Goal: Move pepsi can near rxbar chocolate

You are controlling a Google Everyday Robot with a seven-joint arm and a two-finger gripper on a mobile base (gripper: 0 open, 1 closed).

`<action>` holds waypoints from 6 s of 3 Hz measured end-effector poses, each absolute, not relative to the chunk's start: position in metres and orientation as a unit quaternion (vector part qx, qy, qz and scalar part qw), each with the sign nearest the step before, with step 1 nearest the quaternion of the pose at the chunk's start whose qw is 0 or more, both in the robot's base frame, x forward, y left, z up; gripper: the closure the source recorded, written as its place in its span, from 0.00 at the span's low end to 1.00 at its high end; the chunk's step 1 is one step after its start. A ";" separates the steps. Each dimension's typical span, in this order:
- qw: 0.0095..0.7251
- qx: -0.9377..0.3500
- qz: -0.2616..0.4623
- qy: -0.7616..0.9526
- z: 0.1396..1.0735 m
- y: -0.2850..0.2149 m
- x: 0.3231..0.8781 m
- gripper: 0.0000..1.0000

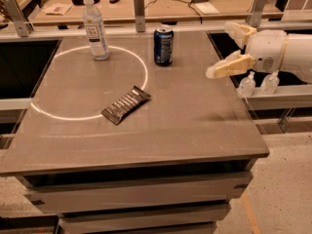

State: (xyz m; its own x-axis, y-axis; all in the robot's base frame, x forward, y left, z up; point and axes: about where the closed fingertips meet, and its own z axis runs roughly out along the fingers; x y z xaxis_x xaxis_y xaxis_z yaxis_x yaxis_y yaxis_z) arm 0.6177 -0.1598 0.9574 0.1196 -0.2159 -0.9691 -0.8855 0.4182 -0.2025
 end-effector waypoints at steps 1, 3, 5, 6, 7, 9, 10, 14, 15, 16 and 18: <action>0.597 -0.434 0.294 0.607 0.947 -0.151 0.639 0.00; 0.582 -0.436 0.294 0.621 0.942 -0.141 0.649 0.00; 0.565 -0.483 0.271 0.612 0.924 -0.108 0.684 0.00; 0.565 -0.454 0.283 0.628 0.909 -0.091 0.708 0.00; 0.566 -0.441 0.286 0.635 0.902 -0.082 0.723 0.00; 0.568 -0.406 0.292 0.653 0.881 -0.056 0.762 0.00; 0.565 -0.412 0.298 0.650 0.879 -0.043 0.768 0.00; 0.549 -0.450 0.314 0.630 0.886 -0.024 0.765 0.87; 0.537 -0.467 0.328 0.621 0.901 -0.029 0.752 1.00; 0.522 -0.492 0.351 0.602 0.912 -0.030 0.724 1.00; 0.474 -0.547 0.410 0.554 0.901 -0.029 0.652 1.00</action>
Offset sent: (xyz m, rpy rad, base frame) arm 0.0171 0.0074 -0.0084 0.0371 0.0210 -0.0207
